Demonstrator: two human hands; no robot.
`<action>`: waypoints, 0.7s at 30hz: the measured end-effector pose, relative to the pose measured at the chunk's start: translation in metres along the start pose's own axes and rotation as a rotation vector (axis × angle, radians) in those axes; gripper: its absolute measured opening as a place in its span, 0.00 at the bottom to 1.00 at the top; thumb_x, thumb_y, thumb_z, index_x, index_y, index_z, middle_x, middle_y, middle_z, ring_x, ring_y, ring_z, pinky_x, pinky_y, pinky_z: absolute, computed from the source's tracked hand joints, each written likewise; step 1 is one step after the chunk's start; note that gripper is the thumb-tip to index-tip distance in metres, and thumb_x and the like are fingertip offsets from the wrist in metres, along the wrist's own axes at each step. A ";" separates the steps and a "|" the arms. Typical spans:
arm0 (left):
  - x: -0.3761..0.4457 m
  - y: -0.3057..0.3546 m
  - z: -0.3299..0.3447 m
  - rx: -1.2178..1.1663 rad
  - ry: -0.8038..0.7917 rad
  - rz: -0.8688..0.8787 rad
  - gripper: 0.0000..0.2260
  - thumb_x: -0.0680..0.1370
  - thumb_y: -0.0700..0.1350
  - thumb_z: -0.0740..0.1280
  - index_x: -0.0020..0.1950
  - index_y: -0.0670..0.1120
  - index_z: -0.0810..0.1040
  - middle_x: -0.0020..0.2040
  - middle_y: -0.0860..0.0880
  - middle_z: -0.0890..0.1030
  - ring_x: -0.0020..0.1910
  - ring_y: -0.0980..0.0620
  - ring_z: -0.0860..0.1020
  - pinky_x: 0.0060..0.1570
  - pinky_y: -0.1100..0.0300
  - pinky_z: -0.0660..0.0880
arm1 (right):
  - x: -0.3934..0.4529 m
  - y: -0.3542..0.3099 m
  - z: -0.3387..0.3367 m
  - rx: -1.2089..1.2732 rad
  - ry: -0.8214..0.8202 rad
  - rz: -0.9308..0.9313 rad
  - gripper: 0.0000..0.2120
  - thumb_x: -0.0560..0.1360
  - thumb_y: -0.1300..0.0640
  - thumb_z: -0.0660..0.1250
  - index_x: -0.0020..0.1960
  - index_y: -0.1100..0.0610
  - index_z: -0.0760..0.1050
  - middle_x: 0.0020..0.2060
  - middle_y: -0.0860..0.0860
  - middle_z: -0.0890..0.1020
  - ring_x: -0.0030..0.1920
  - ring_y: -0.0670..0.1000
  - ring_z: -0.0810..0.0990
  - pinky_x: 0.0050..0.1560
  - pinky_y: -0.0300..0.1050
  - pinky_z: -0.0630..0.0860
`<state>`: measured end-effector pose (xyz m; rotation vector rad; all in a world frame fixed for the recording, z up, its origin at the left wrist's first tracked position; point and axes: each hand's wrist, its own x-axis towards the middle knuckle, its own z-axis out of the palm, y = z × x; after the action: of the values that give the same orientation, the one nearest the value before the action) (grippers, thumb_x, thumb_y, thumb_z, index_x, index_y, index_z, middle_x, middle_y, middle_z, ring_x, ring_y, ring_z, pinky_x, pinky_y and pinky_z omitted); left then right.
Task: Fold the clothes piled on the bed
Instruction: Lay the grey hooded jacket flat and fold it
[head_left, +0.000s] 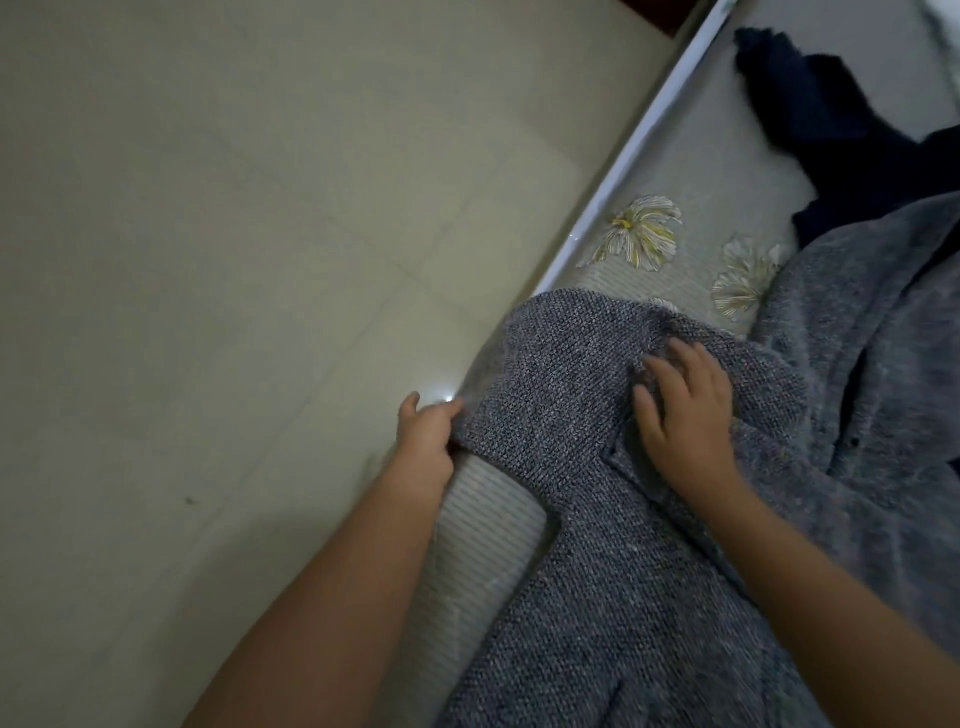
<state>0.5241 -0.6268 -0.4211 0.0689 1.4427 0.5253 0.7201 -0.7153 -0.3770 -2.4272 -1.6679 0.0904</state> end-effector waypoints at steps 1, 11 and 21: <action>0.002 0.001 0.002 -0.077 0.022 0.018 0.32 0.74 0.30 0.64 0.74 0.48 0.58 0.69 0.37 0.66 0.61 0.40 0.72 0.52 0.53 0.72 | -0.011 0.002 0.002 0.007 -0.006 -0.007 0.24 0.74 0.50 0.53 0.56 0.67 0.76 0.60 0.67 0.74 0.63 0.70 0.69 0.62 0.68 0.62; -0.105 0.011 0.043 1.068 -0.147 1.212 0.26 0.77 0.36 0.59 0.74 0.44 0.56 0.75 0.42 0.55 0.69 0.44 0.64 0.61 0.65 0.64 | -0.072 0.026 -0.049 0.297 0.161 0.247 0.27 0.73 0.48 0.51 0.56 0.69 0.75 0.61 0.67 0.72 0.63 0.68 0.67 0.64 0.55 0.60; -0.190 -0.155 0.096 2.738 -0.891 1.287 0.33 0.80 0.34 0.54 0.74 0.59 0.40 0.77 0.48 0.43 0.69 0.44 0.59 0.64 0.50 0.61 | -0.262 0.139 -0.148 0.286 0.364 0.620 0.25 0.73 0.52 0.53 0.53 0.72 0.75 0.52 0.67 0.78 0.54 0.68 0.75 0.57 0.46 0.65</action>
<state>0.6555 -0.8116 -0.2865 2.9047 -0.0407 -0.8595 0.7766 -1.0255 -0.2744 -2.4514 -0.6708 -0.0241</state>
